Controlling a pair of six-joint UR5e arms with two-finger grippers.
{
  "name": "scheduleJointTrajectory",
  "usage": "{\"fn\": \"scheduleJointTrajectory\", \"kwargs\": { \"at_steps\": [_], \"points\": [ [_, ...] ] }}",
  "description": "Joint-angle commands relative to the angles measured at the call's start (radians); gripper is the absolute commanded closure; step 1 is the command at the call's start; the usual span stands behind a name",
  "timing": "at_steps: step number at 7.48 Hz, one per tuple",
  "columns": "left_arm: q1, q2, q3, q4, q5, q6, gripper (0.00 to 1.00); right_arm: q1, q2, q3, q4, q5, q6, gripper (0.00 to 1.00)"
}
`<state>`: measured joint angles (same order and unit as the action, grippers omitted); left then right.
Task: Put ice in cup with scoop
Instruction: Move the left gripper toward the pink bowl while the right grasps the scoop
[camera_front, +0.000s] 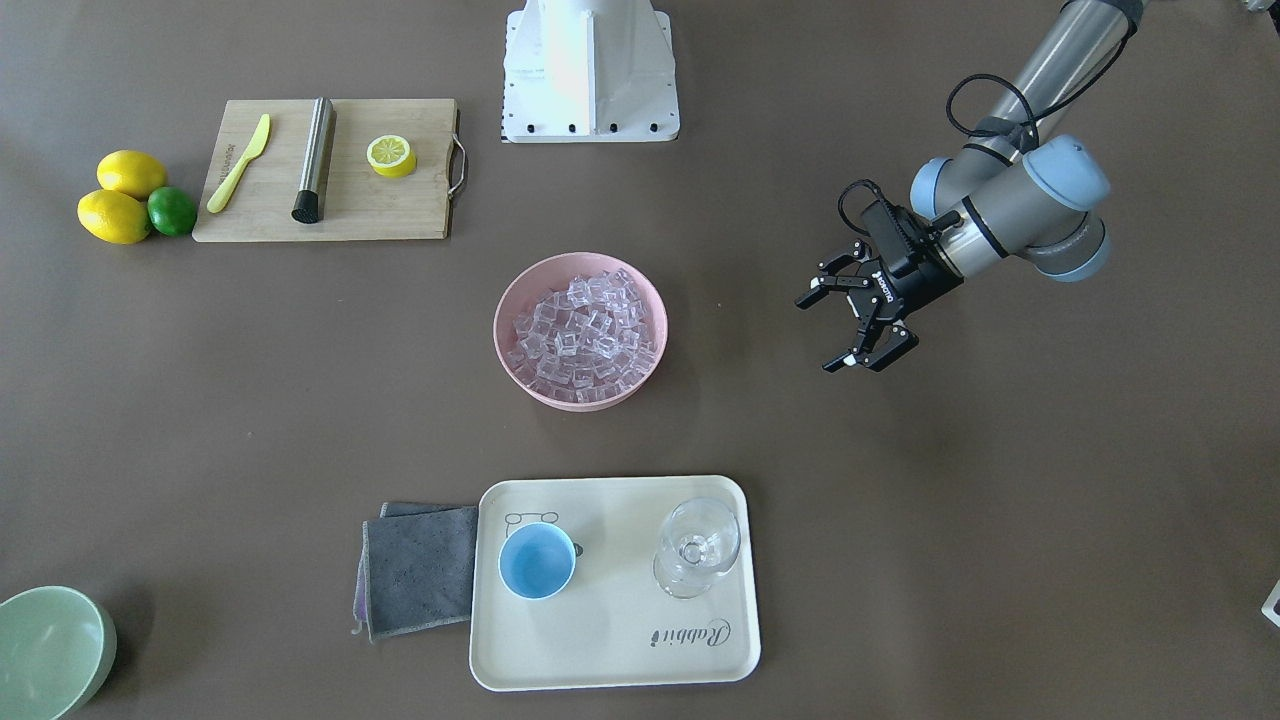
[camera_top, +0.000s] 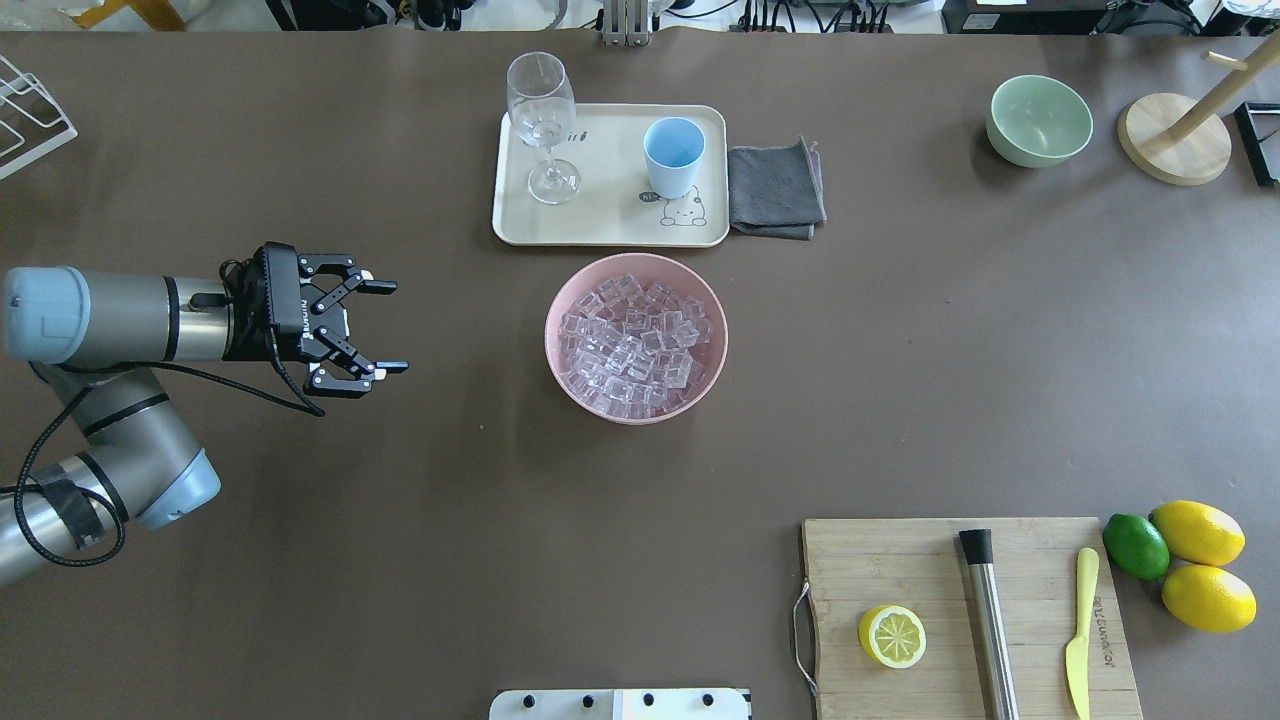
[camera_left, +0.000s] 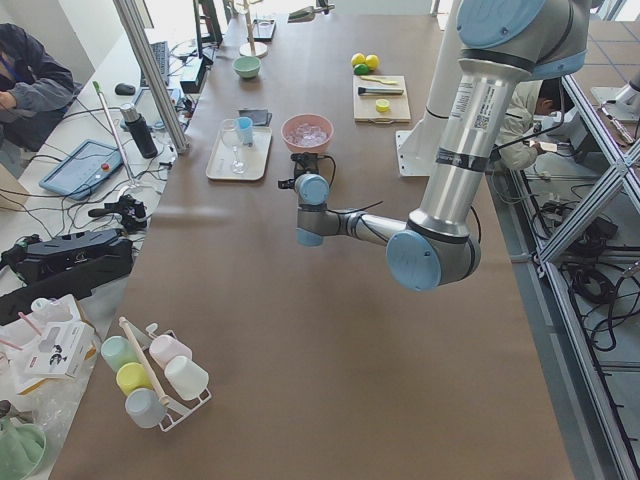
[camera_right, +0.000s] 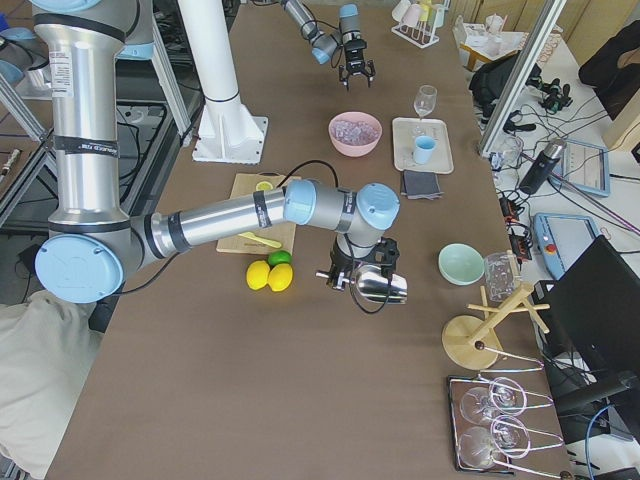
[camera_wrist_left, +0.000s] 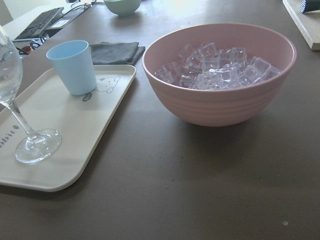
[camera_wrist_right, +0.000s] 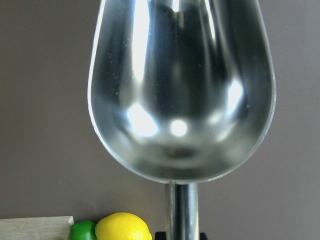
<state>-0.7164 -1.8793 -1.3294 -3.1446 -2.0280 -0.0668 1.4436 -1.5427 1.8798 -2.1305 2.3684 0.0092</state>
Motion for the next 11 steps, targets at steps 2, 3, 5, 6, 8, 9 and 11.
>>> {"fn": "scheduleJointTrajectory", "kwargs": {
  "at_steps": [2, 3, 5, 6, 8, 9, 11],
  "points": [
    [0.061, -0.047, 0.054, -0.098, 0.081, -0.060, 0.01, 0.011, 0.032, 0.047, -0.059, -0.015, -0.028, 1.00],
    [0.066, -0.067, 0.076, -0.097, 0.081, -0.064, 0.01, 0.011, 0.032, 0.050, -0.040, 0.008, -0.032, 1.00],
    [0.081, -0.116, 0.127, -0.095, 0.092, -0.086, 0.01, 0.011, 0.012, 0.048, 0.068, 0.064, -0.029, 1.00],
    [0.097, -0.121, 0.127, -0.095, 0.121, -0.091, 0.01, 0.008, -0.019, 0.062, 0.133, 0.068, -0.023, 1.00],
    [0.123, -0.144, 0.142, -0.094, 0.159, -0.131, 0.01, -0.005, -0.034, 0.047, 0.229, 0.063, -0.028, 1.00],
    [0.129, -0.155, 0.148, -0.094, 0.161, -0.131, 0.01, -0.005, -0.054, 0.051, 0.281, 0.060, -0.046, 1.00],
    [0.158, -0.179, 0.164, -0.097, 0.160, -0.130, 0.01, -0.110, -0.021, 0.081, 0.349, 0.055, -0.055, 1.00]
  ]
}}
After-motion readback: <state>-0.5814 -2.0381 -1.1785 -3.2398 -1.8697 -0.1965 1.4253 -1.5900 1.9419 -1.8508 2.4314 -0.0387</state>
